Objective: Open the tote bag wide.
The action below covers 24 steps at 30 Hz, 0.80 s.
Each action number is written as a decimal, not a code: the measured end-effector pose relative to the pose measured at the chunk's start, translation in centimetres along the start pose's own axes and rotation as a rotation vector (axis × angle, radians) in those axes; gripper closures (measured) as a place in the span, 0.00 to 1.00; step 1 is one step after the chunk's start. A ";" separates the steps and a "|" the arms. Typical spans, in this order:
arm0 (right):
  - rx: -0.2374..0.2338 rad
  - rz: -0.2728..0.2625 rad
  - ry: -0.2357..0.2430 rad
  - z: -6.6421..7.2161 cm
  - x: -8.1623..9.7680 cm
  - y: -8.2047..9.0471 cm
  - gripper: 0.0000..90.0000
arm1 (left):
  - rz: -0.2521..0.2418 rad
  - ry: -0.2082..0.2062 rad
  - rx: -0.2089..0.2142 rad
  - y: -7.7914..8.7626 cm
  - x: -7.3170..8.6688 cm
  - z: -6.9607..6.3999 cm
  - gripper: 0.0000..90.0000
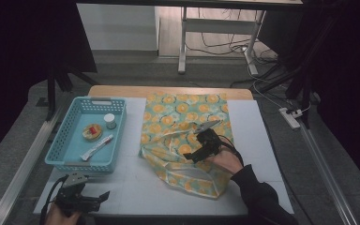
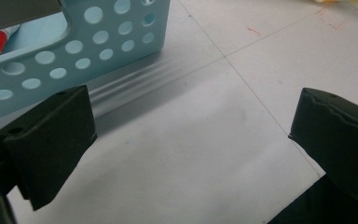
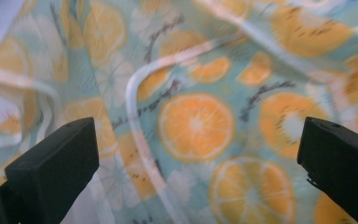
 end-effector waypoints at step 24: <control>0.015 0.072 0.123 0.8 2.8 -0.6 0.64 | 0.003 -0.003 -0.001 0.0 0.0 -0.1 0.00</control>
Point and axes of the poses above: each handheld gripper's, and its own axes: y roughly backward along the jaws, x roughly out of its underside, z roughly to its left, the point moved 10 cm from there along -y, roughly forward along the jaws, and after that the axes turned 1 degree about y, right-handed, at the moved point
